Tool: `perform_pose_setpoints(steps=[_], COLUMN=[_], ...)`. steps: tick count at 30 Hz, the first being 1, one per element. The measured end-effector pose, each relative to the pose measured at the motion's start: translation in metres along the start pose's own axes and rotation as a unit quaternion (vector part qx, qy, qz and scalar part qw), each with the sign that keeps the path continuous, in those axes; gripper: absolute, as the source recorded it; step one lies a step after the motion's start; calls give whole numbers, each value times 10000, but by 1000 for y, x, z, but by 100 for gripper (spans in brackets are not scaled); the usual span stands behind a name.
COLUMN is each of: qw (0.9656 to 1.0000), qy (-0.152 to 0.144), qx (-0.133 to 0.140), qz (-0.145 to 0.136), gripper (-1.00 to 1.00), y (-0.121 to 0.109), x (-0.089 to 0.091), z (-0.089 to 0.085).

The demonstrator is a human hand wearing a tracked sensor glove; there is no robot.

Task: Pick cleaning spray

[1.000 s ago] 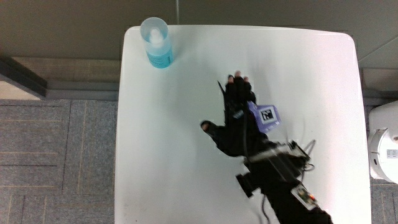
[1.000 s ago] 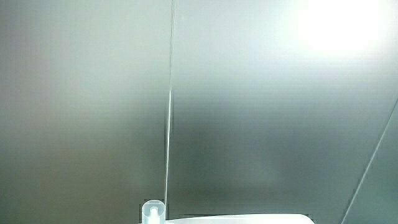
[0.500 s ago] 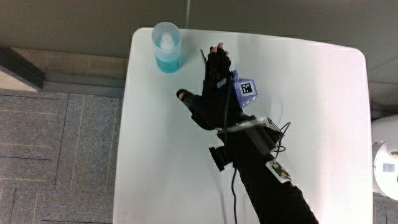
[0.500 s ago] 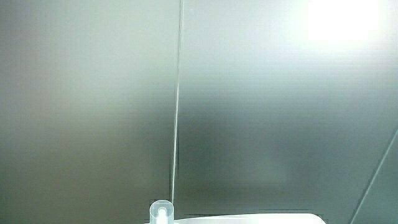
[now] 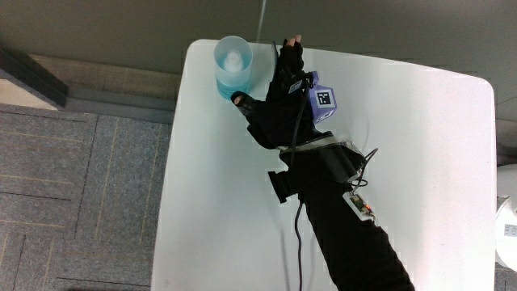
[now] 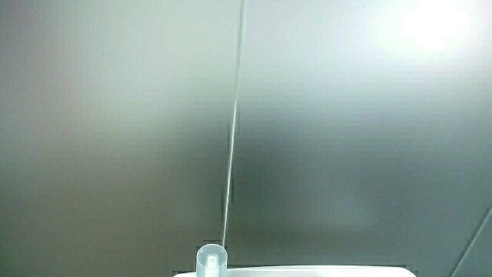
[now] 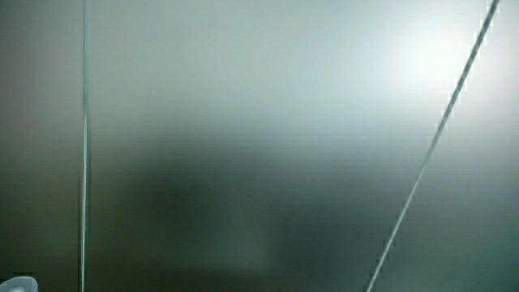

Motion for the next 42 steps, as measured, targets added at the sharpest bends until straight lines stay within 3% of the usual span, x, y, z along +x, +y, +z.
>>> perform_pose_setpoints(steps=[7, 9, 17, 25, 33, 39, 42], qw=[9996, 9990, 9991, 9991, 9986, 9990, 9984], qy=[-11, 169, 87, -61, -137, 35, 94], qx=[-282, -338, -63, 157, 260, 299, 333], qz=[100, 226, 411, 395, 449, 340, 455], gripper=[28, 36, 68, 100, 100, 100, 100], y=[11, 11, 11, 9, 11, 8, 6], x=[-5, -8, -13, -20, -17, -16, -18], z=[-7, -9, -6, -4, 0, 1, 2])
